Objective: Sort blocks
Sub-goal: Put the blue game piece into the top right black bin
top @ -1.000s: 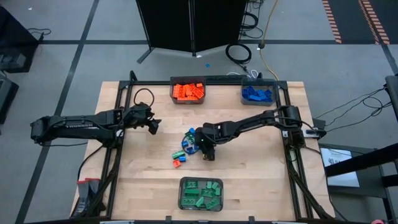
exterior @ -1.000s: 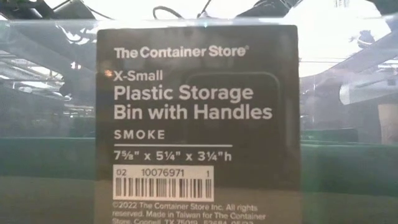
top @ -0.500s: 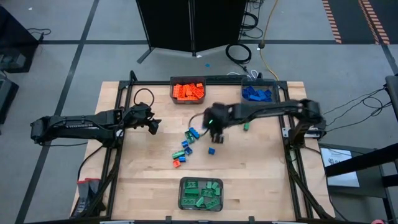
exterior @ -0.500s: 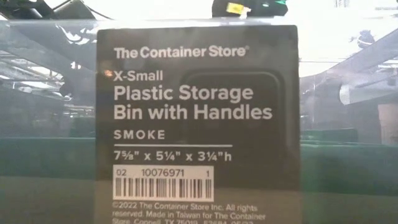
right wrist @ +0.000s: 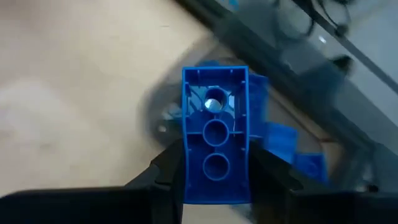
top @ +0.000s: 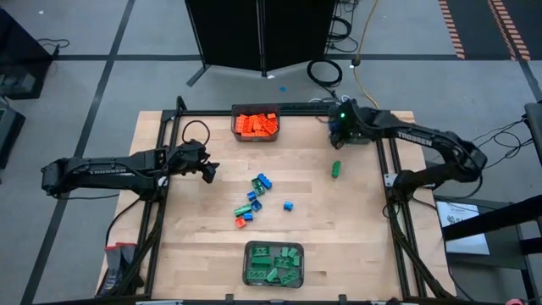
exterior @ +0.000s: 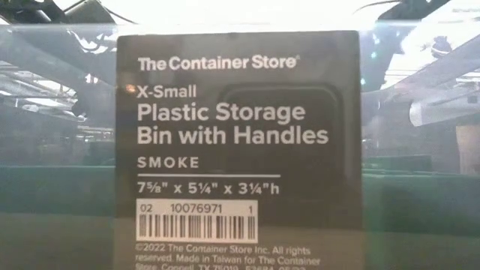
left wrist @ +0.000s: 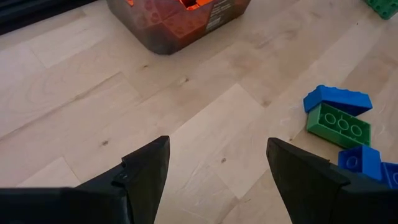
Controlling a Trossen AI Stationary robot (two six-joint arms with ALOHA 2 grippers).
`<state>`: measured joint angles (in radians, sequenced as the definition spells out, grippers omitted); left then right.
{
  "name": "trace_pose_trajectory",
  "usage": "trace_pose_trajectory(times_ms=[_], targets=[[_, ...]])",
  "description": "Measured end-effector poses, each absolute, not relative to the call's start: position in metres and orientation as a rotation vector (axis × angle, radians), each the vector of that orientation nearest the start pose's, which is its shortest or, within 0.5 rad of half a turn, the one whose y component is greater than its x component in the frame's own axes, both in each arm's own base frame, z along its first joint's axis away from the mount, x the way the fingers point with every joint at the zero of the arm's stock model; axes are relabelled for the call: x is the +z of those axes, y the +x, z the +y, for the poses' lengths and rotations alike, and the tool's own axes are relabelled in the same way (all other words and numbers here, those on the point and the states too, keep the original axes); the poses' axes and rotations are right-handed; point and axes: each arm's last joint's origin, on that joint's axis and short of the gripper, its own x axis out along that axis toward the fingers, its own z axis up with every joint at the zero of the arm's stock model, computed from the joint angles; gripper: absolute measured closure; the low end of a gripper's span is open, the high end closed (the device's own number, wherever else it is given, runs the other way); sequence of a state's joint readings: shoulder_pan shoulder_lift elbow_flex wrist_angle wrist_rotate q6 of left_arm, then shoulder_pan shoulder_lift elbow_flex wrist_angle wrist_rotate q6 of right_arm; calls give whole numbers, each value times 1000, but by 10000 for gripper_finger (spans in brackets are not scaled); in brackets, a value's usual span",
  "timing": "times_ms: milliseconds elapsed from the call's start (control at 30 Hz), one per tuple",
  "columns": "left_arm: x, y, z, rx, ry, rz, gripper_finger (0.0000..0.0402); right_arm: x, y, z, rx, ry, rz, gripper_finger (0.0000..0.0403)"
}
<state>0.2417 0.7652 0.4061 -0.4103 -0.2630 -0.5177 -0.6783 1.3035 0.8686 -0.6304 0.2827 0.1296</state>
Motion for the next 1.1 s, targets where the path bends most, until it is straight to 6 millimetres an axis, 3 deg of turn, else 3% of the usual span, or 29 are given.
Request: trace_pose_trajectory(times_ms=[333, 400, 567, 700, 800, 933, 1100], targets=[[190, 143, 43, 677, -498, 627, 132, 203, 152, -211, -1200, 554, 1001, 290], [190, 143, 43, 672, -501, 628, 132, 199, 150, -214, -1202, 587, 1001, 257], [190, 143, 43, 671, -500, 629, 132, 200, 150, -217, -1137, 641, 967, 131], [190, 143, 43, 672, -500, 629, 132, 212, 154, -221, -1102, 653, 918, 81], [190, 143, 43, 670, -494, 631, 132, 226, 164, -221, -998, 678, 858, 78], [190, 143, 43, 676, -489, 630, 132, 249, 193, -210, -788, 672, 772, 92], [190, 143, 43, 677, -490, 630, 132, 258, 247, -164, -538, 631, 688, 103]])
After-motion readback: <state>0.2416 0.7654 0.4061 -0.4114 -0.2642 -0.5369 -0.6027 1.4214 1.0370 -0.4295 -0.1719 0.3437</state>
